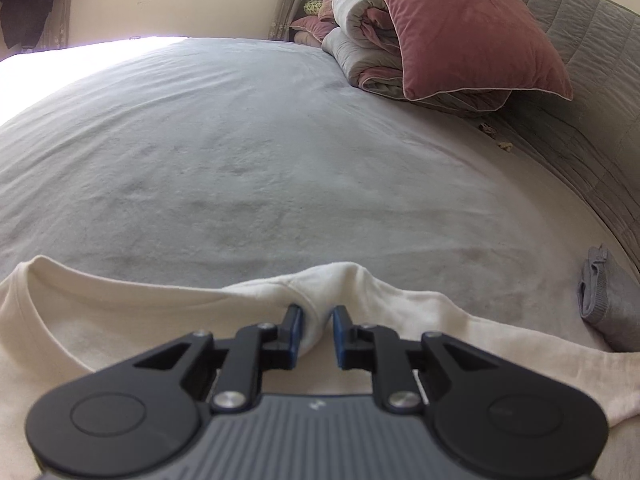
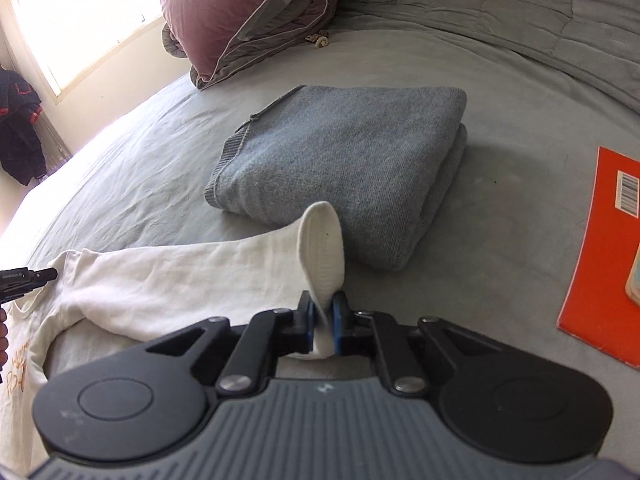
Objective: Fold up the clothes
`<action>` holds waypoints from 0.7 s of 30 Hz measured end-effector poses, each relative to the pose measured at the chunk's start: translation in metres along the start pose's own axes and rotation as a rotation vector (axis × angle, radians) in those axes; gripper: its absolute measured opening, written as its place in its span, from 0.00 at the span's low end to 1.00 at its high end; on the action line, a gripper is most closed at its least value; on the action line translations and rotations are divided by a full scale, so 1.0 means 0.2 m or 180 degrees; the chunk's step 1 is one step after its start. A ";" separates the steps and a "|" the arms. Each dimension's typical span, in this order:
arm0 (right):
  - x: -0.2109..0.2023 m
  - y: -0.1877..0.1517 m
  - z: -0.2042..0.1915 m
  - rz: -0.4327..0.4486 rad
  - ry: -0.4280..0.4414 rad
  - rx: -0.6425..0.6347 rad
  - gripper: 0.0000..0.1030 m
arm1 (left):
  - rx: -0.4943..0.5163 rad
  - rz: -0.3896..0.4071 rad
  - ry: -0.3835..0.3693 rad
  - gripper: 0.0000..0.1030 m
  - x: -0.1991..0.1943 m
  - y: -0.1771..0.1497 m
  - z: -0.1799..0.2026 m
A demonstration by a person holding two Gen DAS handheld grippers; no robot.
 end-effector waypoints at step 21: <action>-0.26 0.01 -0.31 -0.0016 0.0032 -0.0123 0.52 | -0.0001 -0.0086 -0.0153 0.18 -0.64 -0.35 -0.03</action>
Point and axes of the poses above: each gripper's, at about its wrist camera, not at the fingertips, and x roughly the way its jaws point, z to its right, y to its top, the point moved 2 cm from there along x, roughly the way its jaws point, and after that the axes turned 14 degrees about x, right-handed, at the moved point
